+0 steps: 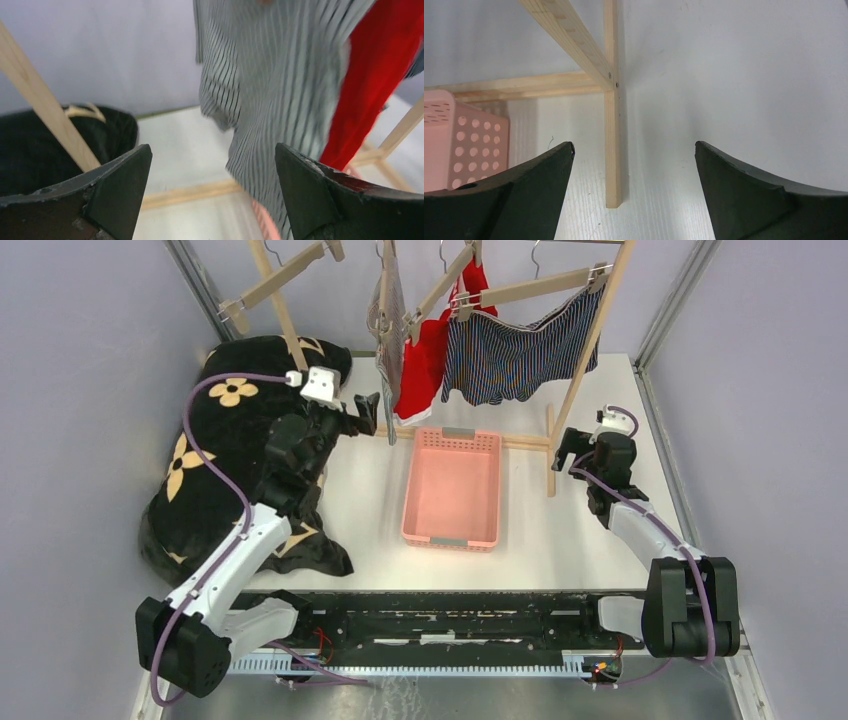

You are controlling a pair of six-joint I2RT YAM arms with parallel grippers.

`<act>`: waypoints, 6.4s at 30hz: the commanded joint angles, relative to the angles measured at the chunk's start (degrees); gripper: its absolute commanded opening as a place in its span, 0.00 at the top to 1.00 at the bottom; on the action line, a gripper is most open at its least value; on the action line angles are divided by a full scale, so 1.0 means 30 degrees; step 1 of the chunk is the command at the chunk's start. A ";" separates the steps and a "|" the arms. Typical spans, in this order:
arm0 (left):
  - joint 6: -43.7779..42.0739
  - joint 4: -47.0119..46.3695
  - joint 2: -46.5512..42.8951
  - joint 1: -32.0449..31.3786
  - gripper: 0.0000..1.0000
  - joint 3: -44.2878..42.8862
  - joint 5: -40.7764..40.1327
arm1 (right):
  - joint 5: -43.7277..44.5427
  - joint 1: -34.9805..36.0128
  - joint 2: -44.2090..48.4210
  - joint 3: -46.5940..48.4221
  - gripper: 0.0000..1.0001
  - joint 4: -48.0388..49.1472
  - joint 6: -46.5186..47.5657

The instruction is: Remove the underwear clipped to the hanger

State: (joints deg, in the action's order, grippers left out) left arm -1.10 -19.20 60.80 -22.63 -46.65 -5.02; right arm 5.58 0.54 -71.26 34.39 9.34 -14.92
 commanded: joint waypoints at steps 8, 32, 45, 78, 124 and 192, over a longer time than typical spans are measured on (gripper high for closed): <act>-0.0147 0.3386 -0.0069 -0.0085 0.01 -0.7321 0.1290 | -0.1228 0.0253 0.0068 0.0395 0.00 0.1276 0.0354; -0.2077 1.7984 1.2633 0.0289 0.15 -2.9798 0.2358 | -0.1921 0.1222 0.0296 0.0227 0.00 0.1719 0.0688; -0.2079 1.6818 1.2659 0.0338 0.32 -2.8152 0.2897 | -0.1835 0.1605 0.0168 0.0311 0.00 0.1868 0.0785; -0.2511 0.9467 0.9909 0.0347 0.97 -2.1594 0.1556 | -0.1609 0.1973 0.0335 0.0259 0.00 0.1968 0.0988; 0.4162 1.2596 -0.4299 -0.0830 0.97 -0.1577 0.3220 | -0.5567 0.3007 -0.0144 0.3299 0.00 0.0859 -0.0102; 0.2765 1.7563 -0.7197 -0.0826 0.97 -0.6274 1.4798 | -2.3657 0.9182 -0.1813 1.1134 0.20 0.7660 -0.4919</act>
State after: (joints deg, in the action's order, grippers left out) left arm 7.62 39.38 39.11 -24.91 -64.64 37.89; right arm -63.18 27.75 -77.52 65.67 32.10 -32.36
